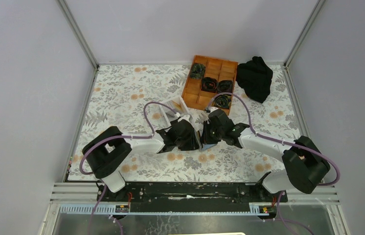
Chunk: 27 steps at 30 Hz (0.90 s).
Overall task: Put the credit cards into the card holder
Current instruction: Open the card holder at the center of the board.
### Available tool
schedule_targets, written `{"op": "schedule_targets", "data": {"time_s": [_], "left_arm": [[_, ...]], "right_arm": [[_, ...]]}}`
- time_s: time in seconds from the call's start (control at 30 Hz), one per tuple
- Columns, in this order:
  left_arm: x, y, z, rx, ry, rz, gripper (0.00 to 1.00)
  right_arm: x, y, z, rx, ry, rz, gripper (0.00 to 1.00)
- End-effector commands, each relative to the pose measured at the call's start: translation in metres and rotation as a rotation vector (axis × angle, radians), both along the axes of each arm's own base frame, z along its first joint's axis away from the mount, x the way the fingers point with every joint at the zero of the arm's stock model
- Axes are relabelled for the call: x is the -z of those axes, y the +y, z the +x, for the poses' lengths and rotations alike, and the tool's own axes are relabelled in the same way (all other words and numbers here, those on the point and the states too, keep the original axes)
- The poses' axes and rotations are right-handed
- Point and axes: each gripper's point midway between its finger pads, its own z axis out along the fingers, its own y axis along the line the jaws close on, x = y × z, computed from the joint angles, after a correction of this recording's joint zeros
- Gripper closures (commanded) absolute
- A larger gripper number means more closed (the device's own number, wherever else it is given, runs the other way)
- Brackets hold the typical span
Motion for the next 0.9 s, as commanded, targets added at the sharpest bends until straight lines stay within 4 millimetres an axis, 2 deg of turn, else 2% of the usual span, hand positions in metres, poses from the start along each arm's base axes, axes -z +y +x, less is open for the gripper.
{"op": "schedule_targets", "data": {"time_s": [0.0,0.3,0.43,0.53,0.7,0.87], "left_arm": [[0.068,0.085,-0.062,0.021,0.239,0.36,0.63],[0.054,0.109,-0.069,-0.04,0.248,0.431,0.6],[0.035,0.121,-0.071,-0.082,0.235,0.45,0.58],[0.013,0.124,-0.067,-0.116,0.205,0.437,0.57],[-0.031,0.111,-0.049,-0.167,0.114,0.34,0.56],[-0.075,0.076,-0.028,-0.178,0.016,0.132,0.56]], "right_arm": [[0.007,0.014,-0.01,-0.058,-0.019,-0.052,1.0],[0.031,0.008,-0.019,-0.076,-0.06,-0.275,1.0],[0.039,0.001,-0.018,-0.064,-0.066,-0.362,1.0],[0.042,-0.003,-0.018,-0.061,-0.071,-0.409,1.0],[0.048,-0.005,-0.02,-0.057,-0.063,-0.437,1.0],[0.049,-0.006,-0.022,-0.052,-0.06,-0.435,1.0]]}}
